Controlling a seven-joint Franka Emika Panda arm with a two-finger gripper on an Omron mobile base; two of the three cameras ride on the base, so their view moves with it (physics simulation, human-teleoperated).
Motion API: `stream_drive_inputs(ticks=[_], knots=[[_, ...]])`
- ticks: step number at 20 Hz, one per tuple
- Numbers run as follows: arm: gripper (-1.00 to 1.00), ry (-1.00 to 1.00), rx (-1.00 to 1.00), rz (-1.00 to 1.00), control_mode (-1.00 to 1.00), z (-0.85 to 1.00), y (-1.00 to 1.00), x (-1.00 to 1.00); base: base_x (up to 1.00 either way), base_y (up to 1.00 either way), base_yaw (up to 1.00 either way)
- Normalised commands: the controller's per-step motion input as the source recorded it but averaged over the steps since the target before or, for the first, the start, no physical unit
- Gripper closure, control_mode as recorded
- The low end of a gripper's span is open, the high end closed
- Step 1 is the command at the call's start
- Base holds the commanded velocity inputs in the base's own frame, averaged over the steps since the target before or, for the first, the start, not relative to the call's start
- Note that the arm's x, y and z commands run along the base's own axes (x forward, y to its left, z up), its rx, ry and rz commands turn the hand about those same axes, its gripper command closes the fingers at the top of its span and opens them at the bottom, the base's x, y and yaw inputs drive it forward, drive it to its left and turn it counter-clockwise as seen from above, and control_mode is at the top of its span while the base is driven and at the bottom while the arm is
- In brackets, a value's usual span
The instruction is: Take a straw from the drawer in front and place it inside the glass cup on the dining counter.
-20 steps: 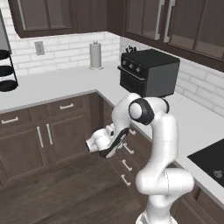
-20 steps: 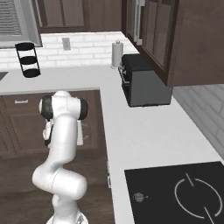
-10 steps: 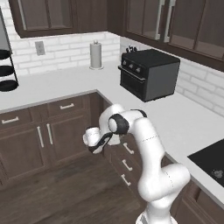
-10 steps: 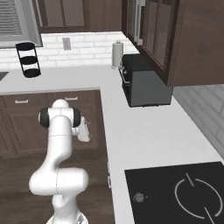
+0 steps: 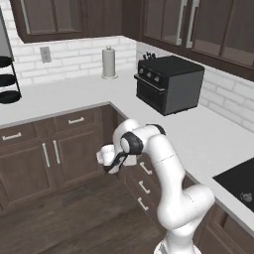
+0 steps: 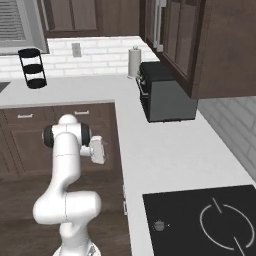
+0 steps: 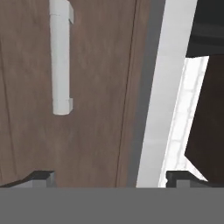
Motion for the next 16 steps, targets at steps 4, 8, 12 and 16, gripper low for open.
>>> stream_drive_inputs(ticks=[4,8,12,16], knots=[[-1.00,0.00,0.15,0.16,-1.00,-0.06,-0.21,0.10,0.00,0.00,0.00],[-1.00,0.00,0.05,0.13,-1.00,-0.09,-0.29,0.18,0.00,0.00,0.00],[-1.00,0.00,0.04,0.16,-1.00,-0.11,-0.21,0.33,0.00,0.00,0.00],[-1.00,0.00,0.00,0.15,-1.00,-0.20,-0.08,0.39,0.00,0.00,0.00]])
